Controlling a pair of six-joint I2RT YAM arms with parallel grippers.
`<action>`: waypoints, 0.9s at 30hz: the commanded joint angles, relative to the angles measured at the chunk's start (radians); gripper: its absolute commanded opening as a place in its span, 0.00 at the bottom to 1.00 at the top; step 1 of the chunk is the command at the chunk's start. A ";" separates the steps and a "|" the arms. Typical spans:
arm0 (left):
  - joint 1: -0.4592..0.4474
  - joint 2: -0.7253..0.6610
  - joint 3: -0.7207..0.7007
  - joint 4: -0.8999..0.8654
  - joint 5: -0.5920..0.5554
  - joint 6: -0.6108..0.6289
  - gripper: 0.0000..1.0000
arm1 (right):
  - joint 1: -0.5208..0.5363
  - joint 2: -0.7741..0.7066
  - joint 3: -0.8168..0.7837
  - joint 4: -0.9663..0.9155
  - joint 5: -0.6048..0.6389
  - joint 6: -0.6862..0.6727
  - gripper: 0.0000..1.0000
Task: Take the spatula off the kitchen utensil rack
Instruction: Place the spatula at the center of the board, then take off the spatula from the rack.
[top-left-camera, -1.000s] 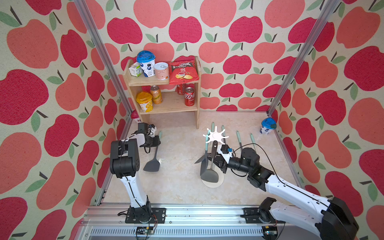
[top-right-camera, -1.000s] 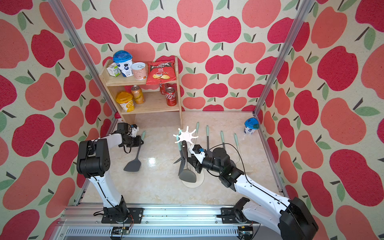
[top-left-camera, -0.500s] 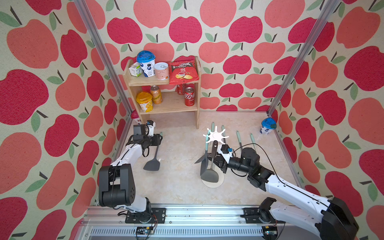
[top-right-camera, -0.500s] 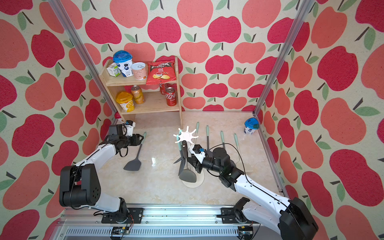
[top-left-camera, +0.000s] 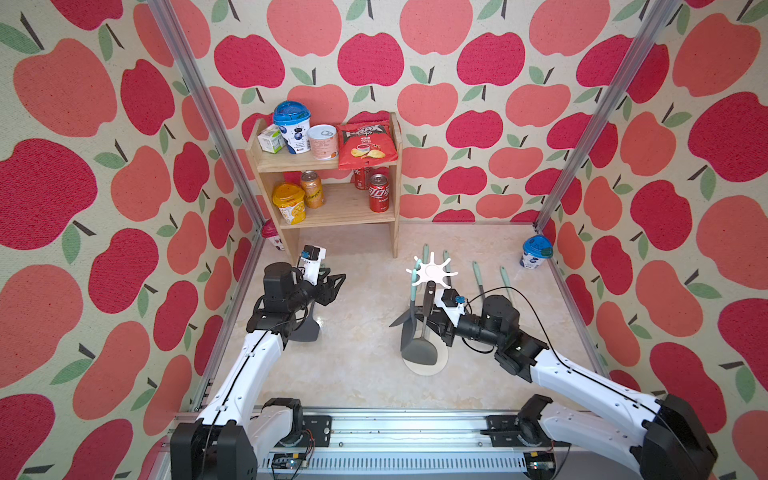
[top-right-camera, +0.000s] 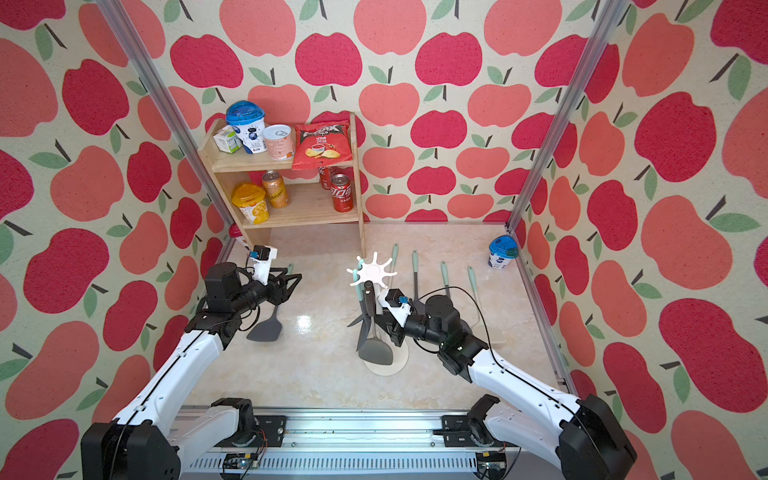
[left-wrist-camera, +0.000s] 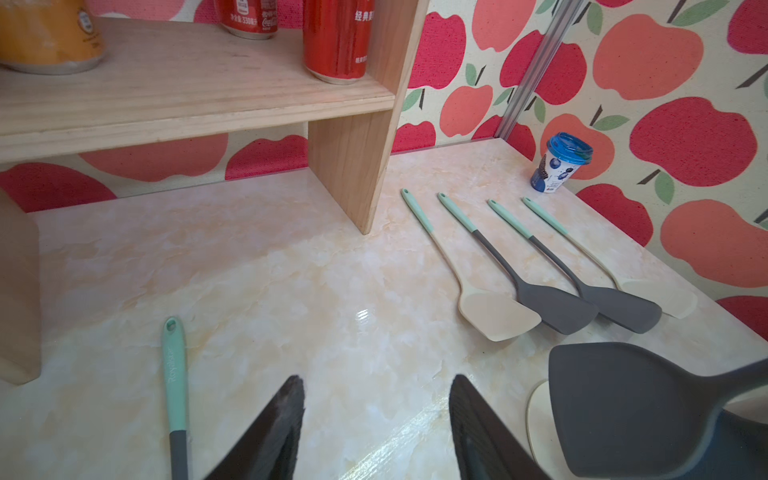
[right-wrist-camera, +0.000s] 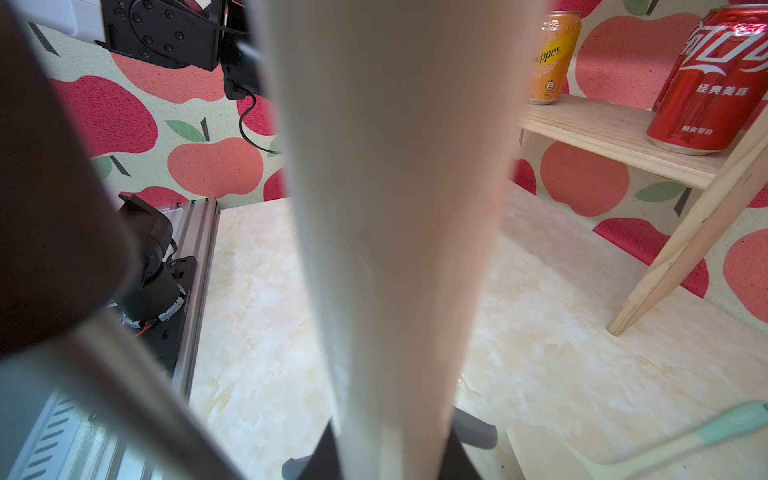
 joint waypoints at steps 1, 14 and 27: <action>-0.021 -0.022 -0.024 0.022 0.054 0.017 0.59 | -0.021 0.001 -0.008 -0.095 0.057 -0.026 0.00; -0.114 -0.243 -0.084 0.151 0.209 0.005 0.62 | -0.022 0.017 -0.007 -0.089 0.051 -0.027 0.00; -0.268 -0.194 0.082 0.055 0.343 0.046 0.65 | -0.022 0.027 -0.007 -0.079 0.044 -0.021 0.00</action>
